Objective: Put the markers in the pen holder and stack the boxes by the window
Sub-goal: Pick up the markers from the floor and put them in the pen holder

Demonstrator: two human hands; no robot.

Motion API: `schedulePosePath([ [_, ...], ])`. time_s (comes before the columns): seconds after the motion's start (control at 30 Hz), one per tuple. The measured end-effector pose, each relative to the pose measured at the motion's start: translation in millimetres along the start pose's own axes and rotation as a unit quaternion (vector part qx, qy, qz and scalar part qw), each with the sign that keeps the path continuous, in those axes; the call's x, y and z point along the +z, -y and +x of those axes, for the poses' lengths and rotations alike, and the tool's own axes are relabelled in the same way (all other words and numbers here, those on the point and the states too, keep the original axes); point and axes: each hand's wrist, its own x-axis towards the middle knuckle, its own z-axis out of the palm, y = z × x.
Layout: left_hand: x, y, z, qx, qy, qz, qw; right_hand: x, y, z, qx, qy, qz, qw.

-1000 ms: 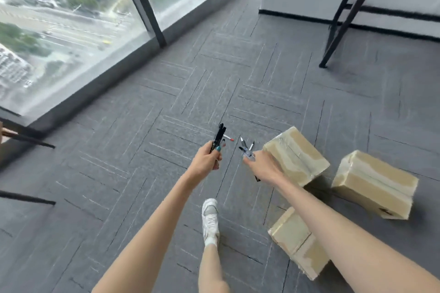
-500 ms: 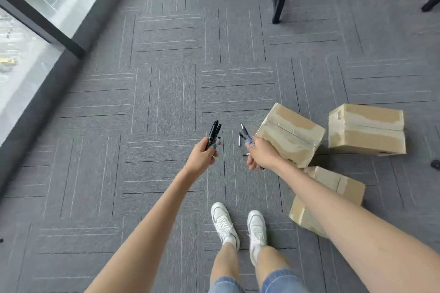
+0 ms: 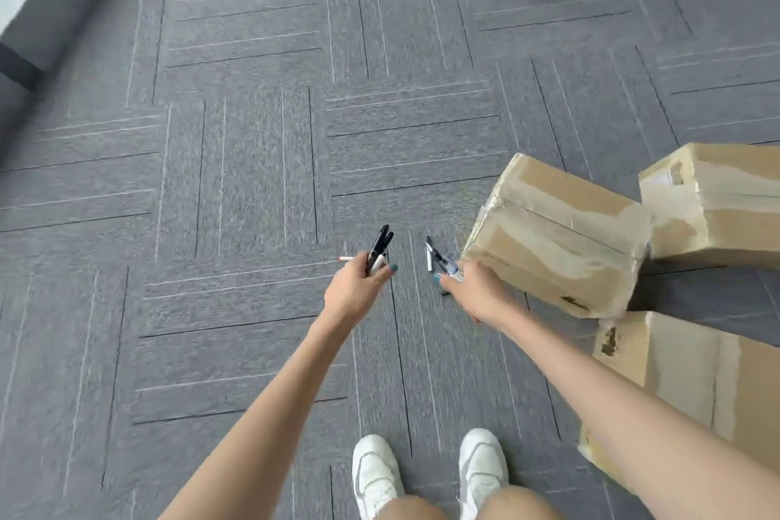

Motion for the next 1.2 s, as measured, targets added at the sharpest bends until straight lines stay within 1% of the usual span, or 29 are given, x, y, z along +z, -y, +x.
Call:
schedulePosePath([
  [0.13, 52, 73, 81, 0.017, -0.029, 0.079, 0.996, 56, -63, 81, -0.022, -0.046, -0.013, 0.999],
  [0.2, 76, 103, 113, 0.019, -0.062, 0.122, 0.990, 77, -90, 116, -0.039, -0.059, -0.029, 0.997],
  [0.3, 103, 136, 152, 0.043, -0.111, 0.188, 0.975, 101, -125, 152, -0.065, -0.058, -0.057, 0.995],
  [0.37, 119, 155, 177, 0.065, -0.144, 0.210, 0.965, 113, -146, 175, -0.070, -0.033, -0.070, 0.995],
  [0.47, 133, 177, 204, 0.078, -0.151, 0.227, 0.959, 122, -168, 196, -0.089, -0.008, -0.120, 0.989],
  [0.6, 139, 187, 222, 0.072, -0.159, 0.253, 0.952, 127, -187, 209, -0.112, -0.004, -0.170, 0.979],
  [0.77, 140, 192, 221, 0.056, -0.184, 0.307, 0.932, 130, -194, 210, -0.119, -0.041, -0.211, 0.969],
  [0.87, 143, 190, 219, 0.050, -0.177, 0.312, 0.932, 135, -197, 206, -0.121, -0.056, -0.234, 0.963],
  [0.97, 151, 179, 216, 0.068, -0.150, 0.287, 0.944, 136, -198, 203, -0.124, -0.060, -0.240, 0.961],
  [1.1, 171, 160, 213, 0.109, -0.091, 0.191, 0.971, 134, -195, 193, -0.105, -0.077, -0.149, 0.980],
  [1.2, 187, 139, 211, 0.117, -0.037, 0.144, 0.982, 131, -195, 186, -0.090, -0.078, -0.074, 0.990],
])
